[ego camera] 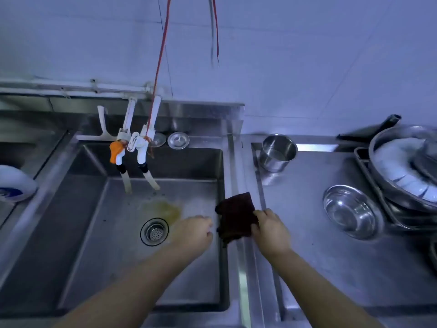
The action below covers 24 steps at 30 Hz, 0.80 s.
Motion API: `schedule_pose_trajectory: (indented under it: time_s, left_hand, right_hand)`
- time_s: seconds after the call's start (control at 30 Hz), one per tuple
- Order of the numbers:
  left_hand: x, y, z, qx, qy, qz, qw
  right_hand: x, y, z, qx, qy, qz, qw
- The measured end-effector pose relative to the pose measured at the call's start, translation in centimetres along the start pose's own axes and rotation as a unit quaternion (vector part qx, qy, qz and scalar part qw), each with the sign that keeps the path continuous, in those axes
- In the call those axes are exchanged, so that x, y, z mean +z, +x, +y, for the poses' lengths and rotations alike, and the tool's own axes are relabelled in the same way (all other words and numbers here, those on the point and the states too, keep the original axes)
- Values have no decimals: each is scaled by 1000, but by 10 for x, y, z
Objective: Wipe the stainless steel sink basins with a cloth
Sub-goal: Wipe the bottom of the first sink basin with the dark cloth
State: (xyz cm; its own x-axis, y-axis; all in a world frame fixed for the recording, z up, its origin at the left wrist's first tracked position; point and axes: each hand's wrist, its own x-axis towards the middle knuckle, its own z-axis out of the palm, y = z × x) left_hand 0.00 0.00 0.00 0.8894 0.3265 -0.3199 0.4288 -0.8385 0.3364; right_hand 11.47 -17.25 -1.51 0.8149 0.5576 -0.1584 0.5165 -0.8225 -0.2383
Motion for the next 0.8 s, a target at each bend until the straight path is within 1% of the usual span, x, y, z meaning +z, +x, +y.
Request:
schedule_pose_trajectory:
  time_s: [0.07, 0.1, 0.2, 0.37, 0.43, 0.5, 0.53, 0.57, 0.63, 0.73, 0.8]
  left_hand:
    - [9, 15, 11, 6, -14, -8, 1000]
    - [12, 20, 17, 12, -11, -12, 1000]
    - [18, 32, 27, 14, -7, -11, 1000]
    - [32, 26, 13, -8, -33, -20, 999]
    - [37, 18, 0, -21, -43, -30, 998]
    - [38, 11, -15, -37, -47, -30, 998]
    - [37, 6, -23, -45, -51, -25, 997]
    - [37, 2, -30, -51, -55, -22, 997]
    - [36, -8, -47, -68, -66, -25, 995]
    - [35, -20, -77, -87, -79, -29, 993]
    - [36, -24, -101, -100, -85, -35, 991]
  right_hand:
    - [7, 13, 4, 2, 49, 26, 998]
    - [12, 19, 6, 2, 53, 31, 998]
    - [21, 34, 7, 10, 63, 18, 998]
    - [30, 42, 3, 51, 83, -4, 995]
    - [32, 41, -1, 102, 138, -6, 985]
    - [32, 43, -3, 190, 233, -18, 954]
    - [31, 44, -4, 222, 263, -25, 939]
    - [30, 44, -6, 237, 266, -32, 934]
    - [28, 43, -12, 224, 238, -19, 945]
    - [29, 36, -35, 142, 226, 36, 963]
    - [33, 30, -59, 106, 255, 21, 961]
